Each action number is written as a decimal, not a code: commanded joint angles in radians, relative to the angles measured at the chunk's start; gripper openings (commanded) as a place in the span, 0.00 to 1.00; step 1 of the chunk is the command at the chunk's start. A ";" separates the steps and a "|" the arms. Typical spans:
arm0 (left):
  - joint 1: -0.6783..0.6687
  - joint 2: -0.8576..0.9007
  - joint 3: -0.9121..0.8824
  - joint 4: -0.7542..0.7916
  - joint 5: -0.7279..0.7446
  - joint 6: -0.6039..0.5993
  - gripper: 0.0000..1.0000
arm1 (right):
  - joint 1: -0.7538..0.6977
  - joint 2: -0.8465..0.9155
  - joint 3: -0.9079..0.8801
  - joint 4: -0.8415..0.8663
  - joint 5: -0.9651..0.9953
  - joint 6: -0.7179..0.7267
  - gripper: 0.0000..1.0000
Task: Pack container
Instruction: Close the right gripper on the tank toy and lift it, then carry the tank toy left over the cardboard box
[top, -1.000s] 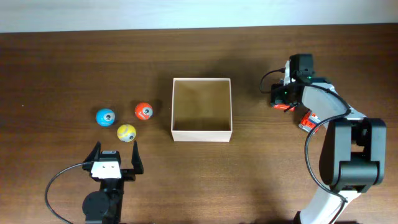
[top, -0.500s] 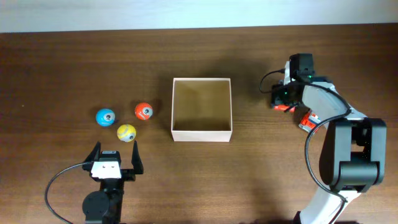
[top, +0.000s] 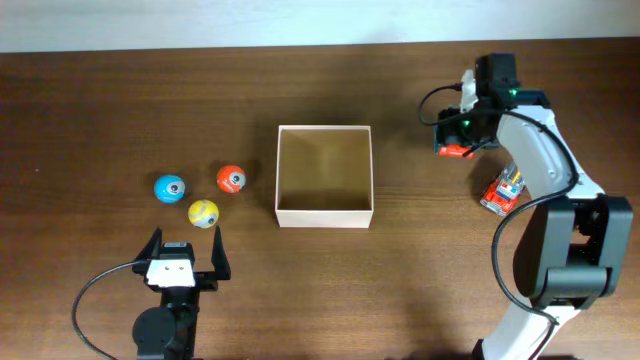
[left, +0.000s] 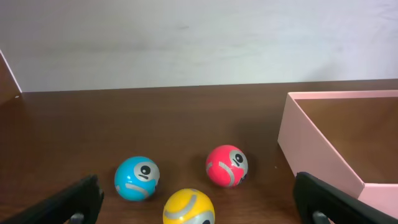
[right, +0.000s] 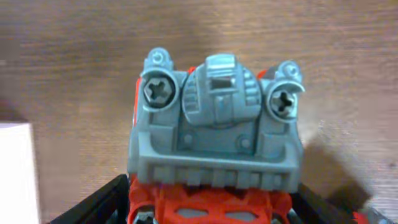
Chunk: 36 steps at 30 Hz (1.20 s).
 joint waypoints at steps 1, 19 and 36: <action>0.006 -0.010 -0.003 -0.002 -0.003 0.019 0.99 | -0.005 -0.008 0.062 -0.023 -0.151 0.000 0.68; 0.006 -0.010 -0.003 -0.002 -0.003 0.019 0.99 | 0.015 -0.012 0.219 -0.044 -0.869 0.000 0.65; 0.006 -0.010 -0.003 -0.002 -0.003 0.019 0.99 | 0.348 -0.029 0.219 0.018 -0.735 0.019 0.64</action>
